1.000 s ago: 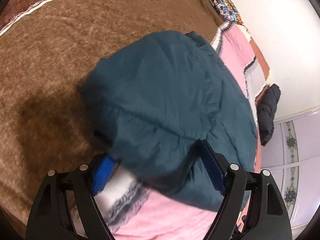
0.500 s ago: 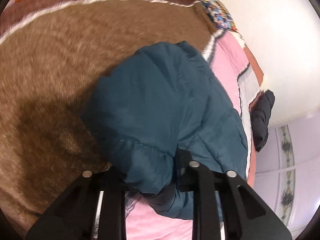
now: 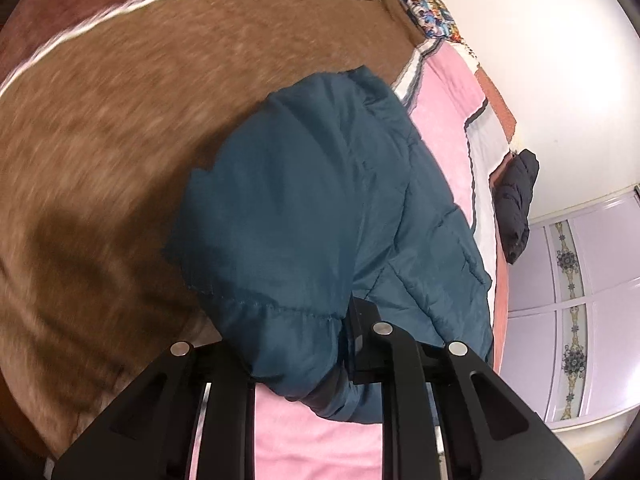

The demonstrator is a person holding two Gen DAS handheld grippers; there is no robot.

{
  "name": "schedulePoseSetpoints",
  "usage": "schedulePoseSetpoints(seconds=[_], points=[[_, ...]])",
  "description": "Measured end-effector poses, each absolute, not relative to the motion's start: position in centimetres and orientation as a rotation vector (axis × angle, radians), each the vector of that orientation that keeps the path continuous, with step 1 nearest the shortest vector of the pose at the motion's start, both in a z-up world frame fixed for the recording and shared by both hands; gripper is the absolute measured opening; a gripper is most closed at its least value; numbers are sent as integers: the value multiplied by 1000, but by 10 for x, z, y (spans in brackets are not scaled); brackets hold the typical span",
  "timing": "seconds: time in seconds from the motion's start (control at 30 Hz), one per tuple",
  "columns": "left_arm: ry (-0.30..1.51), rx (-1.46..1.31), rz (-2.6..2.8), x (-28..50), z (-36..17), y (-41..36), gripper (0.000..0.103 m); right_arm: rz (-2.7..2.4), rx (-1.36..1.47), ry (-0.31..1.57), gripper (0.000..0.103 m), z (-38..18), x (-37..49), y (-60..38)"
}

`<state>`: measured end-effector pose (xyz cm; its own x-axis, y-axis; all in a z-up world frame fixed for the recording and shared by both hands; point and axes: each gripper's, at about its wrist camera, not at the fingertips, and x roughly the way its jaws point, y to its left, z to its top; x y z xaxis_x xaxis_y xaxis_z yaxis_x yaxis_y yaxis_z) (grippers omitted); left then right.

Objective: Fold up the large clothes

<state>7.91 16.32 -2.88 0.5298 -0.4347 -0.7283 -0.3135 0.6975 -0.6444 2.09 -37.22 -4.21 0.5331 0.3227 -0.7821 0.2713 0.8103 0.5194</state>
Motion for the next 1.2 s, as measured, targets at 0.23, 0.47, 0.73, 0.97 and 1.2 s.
schedulePoseSetpoints(seconds=[0.23, 0.47, 0.73, 0.97, 1.2], points=[[1056, -799, -62, 59, -45, 160, 21, 21, 599, 1081, 21, -58, 14, -369], [1057, -714, -41, 68, -42, 152, 23, -17, 576, 1090, 28, -64, 15, -366], [1063, -697, -15, 67, -44, 151, 28, -31, 556, 1101, 36, -62, 9, -364], [1068, -679, -5, 67, -45, 151, 29, -46, 529, 1114, 40, -60, 8, -359], [1069, -669, 3, 66, -44, 151, 29, -52, 523, 1127, 43, -60, 7, -357]])
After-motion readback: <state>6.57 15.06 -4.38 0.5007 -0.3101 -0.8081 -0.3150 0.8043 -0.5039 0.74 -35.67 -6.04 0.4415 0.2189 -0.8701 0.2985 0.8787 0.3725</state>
